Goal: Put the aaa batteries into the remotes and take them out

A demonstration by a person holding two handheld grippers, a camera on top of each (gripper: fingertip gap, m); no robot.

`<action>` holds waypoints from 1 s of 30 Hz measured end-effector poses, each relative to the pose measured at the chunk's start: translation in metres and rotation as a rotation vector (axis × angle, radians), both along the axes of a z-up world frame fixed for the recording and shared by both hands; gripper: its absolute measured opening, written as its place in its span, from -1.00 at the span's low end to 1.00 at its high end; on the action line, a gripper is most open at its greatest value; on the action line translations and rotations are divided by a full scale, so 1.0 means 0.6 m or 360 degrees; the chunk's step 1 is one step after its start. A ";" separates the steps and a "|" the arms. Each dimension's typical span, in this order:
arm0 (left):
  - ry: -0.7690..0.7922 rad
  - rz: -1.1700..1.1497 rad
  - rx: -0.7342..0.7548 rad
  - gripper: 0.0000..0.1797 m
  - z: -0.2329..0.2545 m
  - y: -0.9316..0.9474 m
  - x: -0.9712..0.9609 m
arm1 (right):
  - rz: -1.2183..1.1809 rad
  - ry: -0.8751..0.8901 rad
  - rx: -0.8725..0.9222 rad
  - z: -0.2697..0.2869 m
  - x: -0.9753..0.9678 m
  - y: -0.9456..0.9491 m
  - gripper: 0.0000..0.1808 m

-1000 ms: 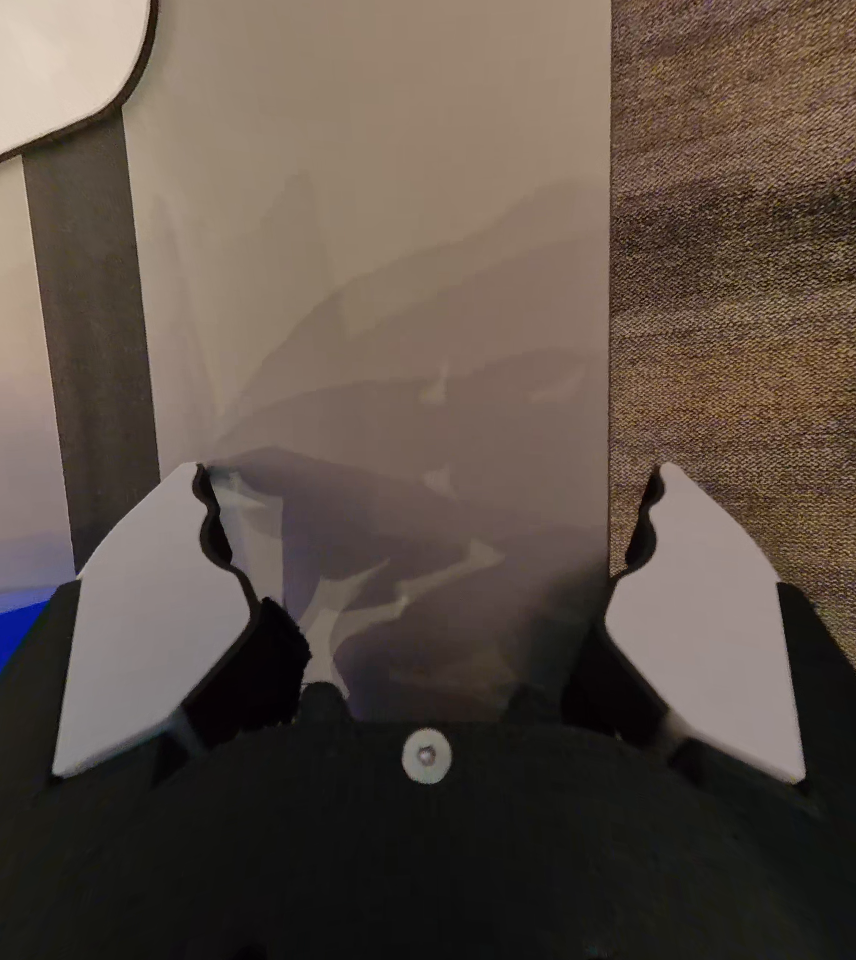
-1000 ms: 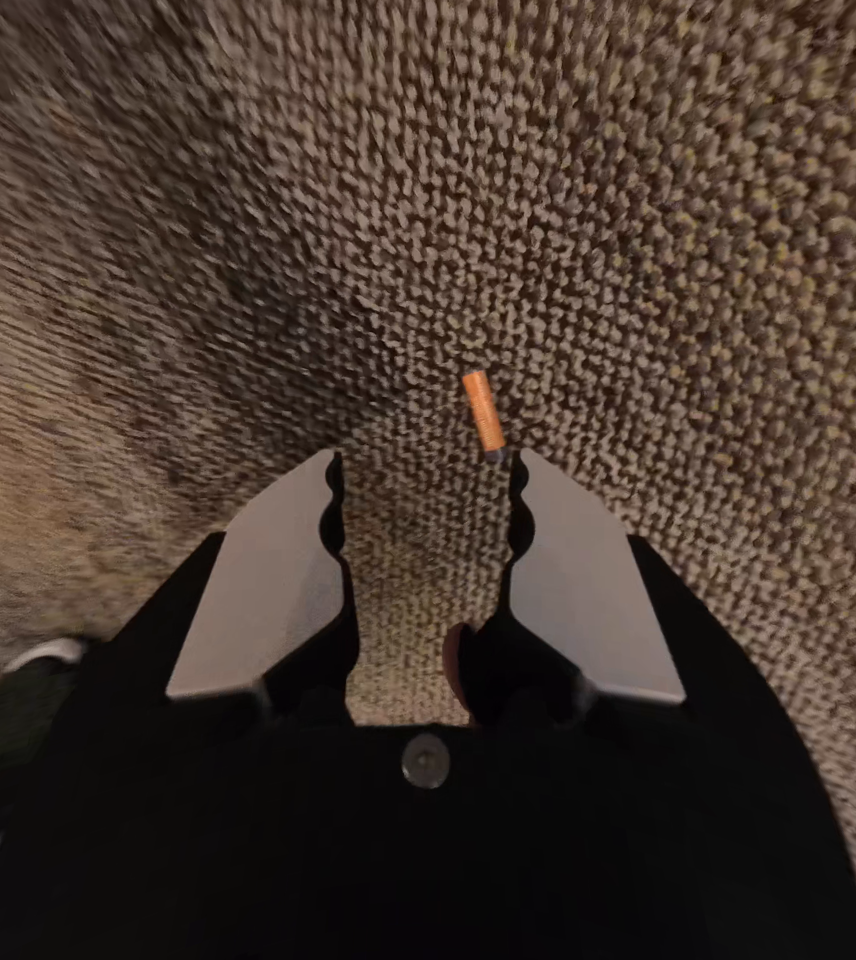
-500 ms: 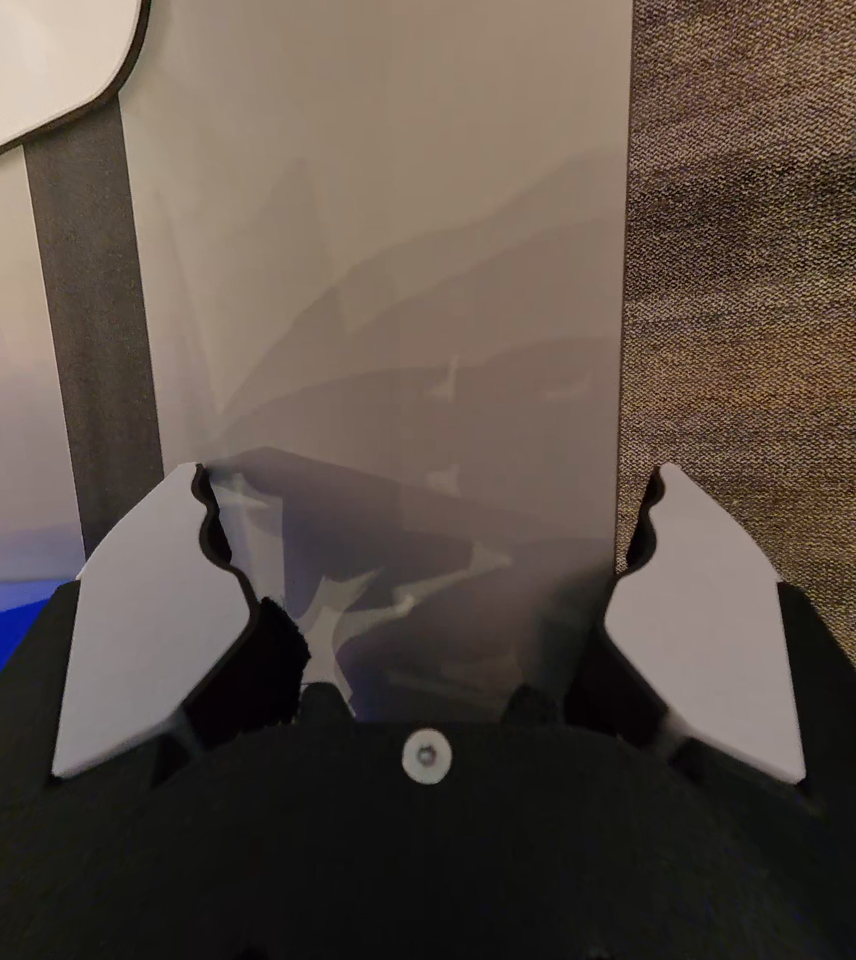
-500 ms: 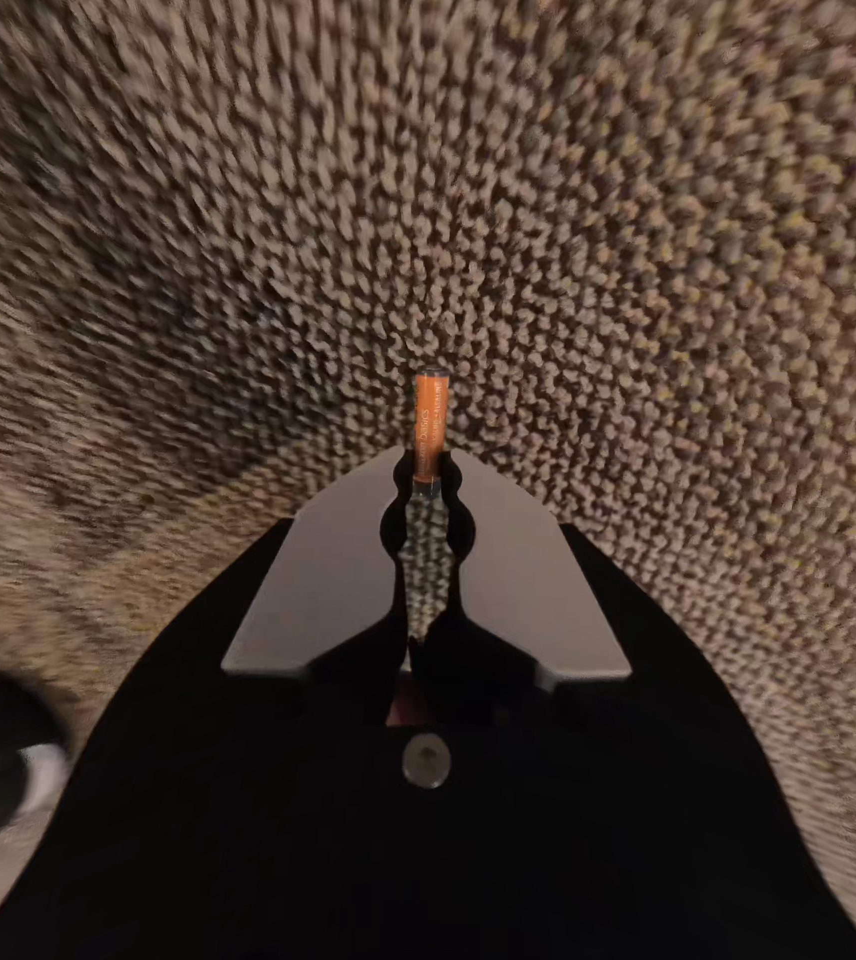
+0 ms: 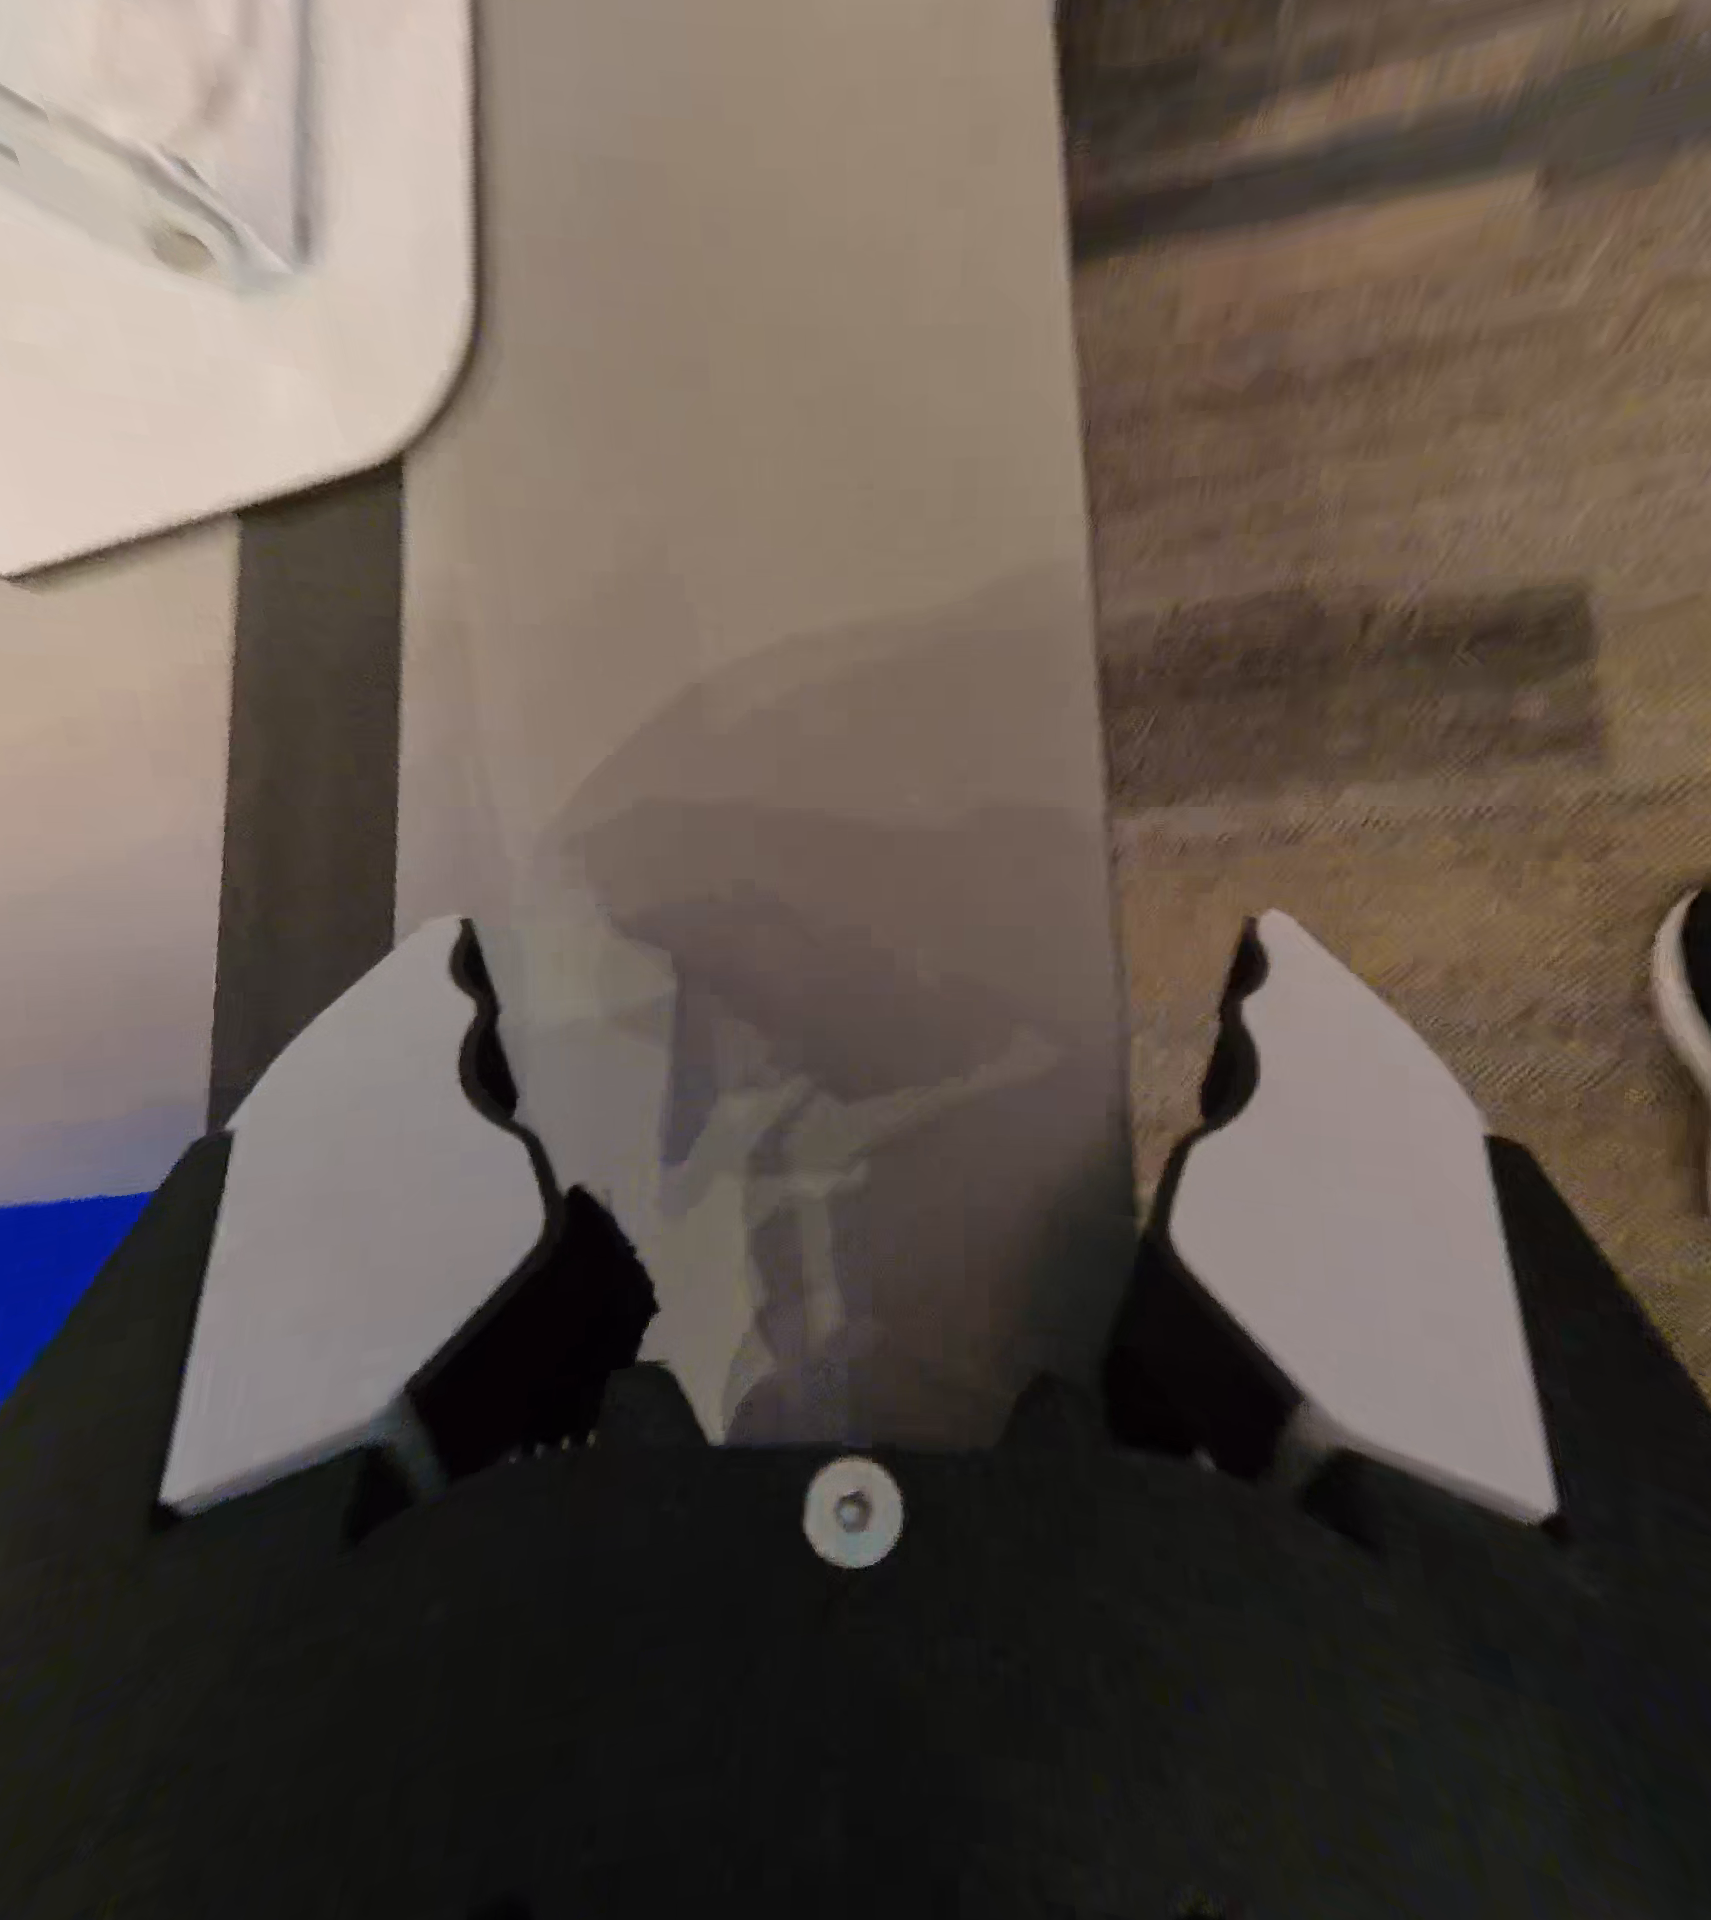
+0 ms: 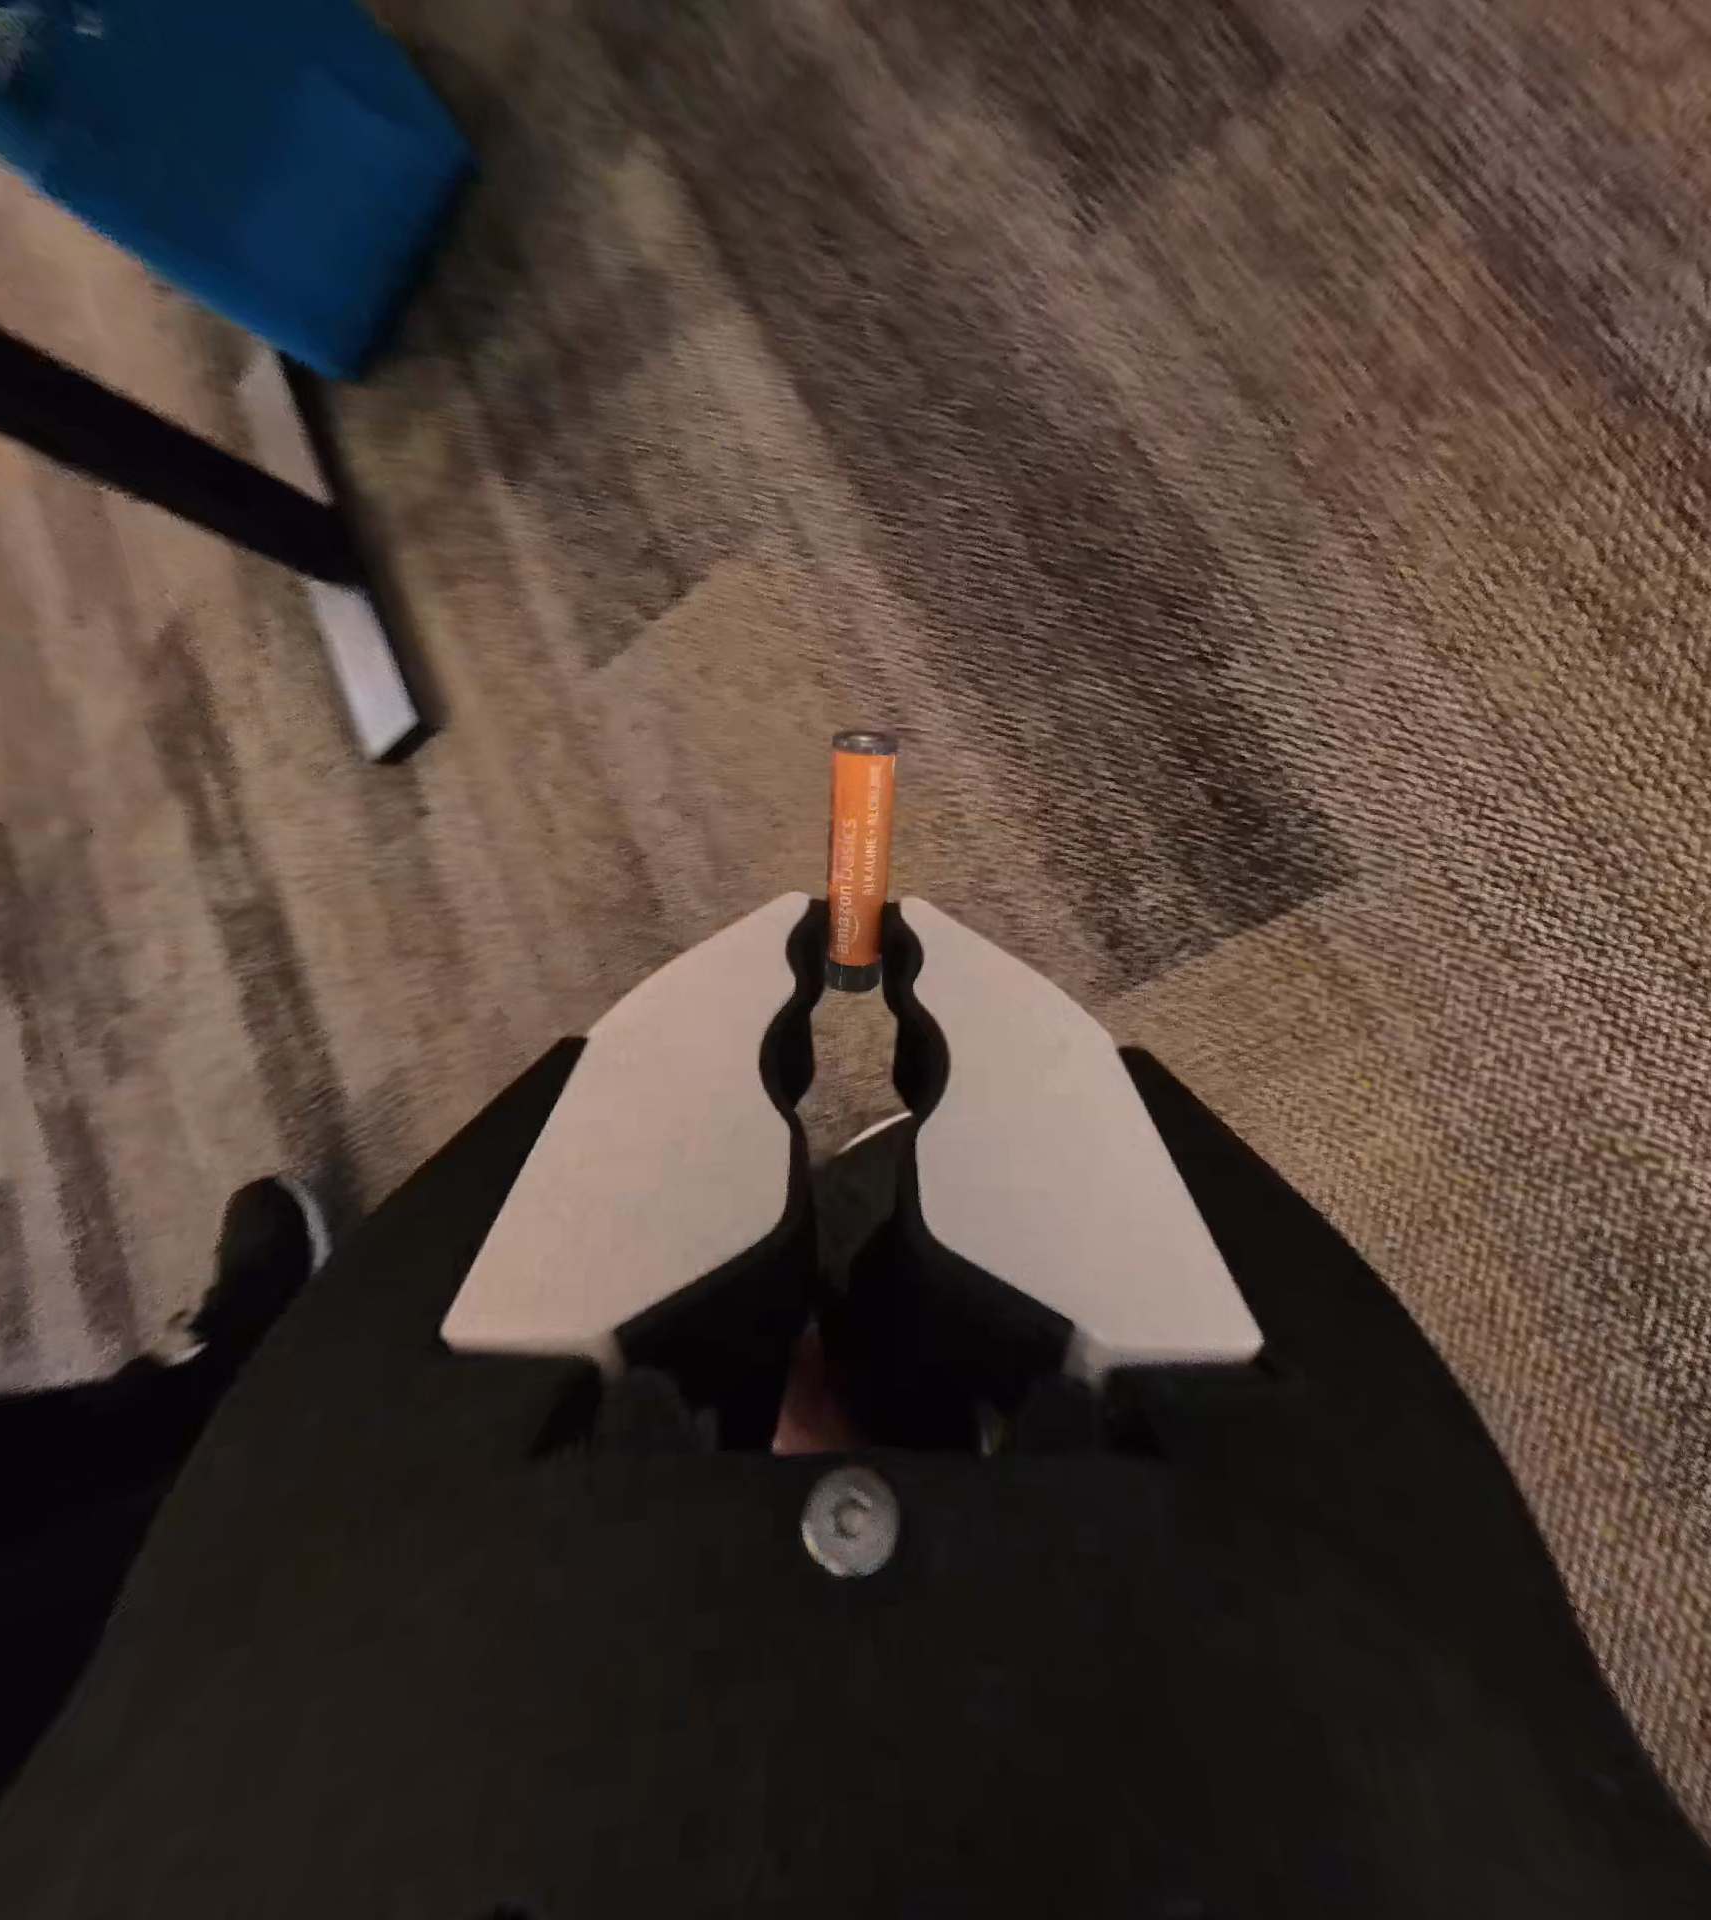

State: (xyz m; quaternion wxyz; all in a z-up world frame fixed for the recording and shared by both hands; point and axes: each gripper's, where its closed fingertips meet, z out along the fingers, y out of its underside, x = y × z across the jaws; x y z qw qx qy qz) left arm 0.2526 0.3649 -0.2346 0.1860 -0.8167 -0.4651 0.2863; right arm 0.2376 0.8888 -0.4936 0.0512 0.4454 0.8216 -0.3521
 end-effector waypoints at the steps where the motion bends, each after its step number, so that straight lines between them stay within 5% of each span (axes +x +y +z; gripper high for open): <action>1: 0.0072 -0.0007 0.0100 0.35 0.018 0.011 0.005 | 0.0024 0.0016 -0.0013 0.053 0.034 -0.019 -0.89; 6: 0.0380 -0.0020 0.0614 0.20 0.123 0.071 0.143 | 0.0070 0.0101 -0.0101 0.320 0.247 -0.158 -0.89; 10: 0.0354 -0.0096 0.0894 0.17 0.202 0.064 0.380 | 0.0211 0.0166 -0.0127 0.475 0.421 -0.327 -0.89; 21: 0.0563 0.0610 0.0869 0.06 0.346 -0.456 0.852 | 0.0762 0.0223 -0.0495 0.798 0.657 -0.933 -0.89; 30: 0.0644 0.0737 0.0833 0.02 0.334 -0.838 0.787 | 0.1157 0.0184 -0.0757 0.826 0.624 -1.444 -0.89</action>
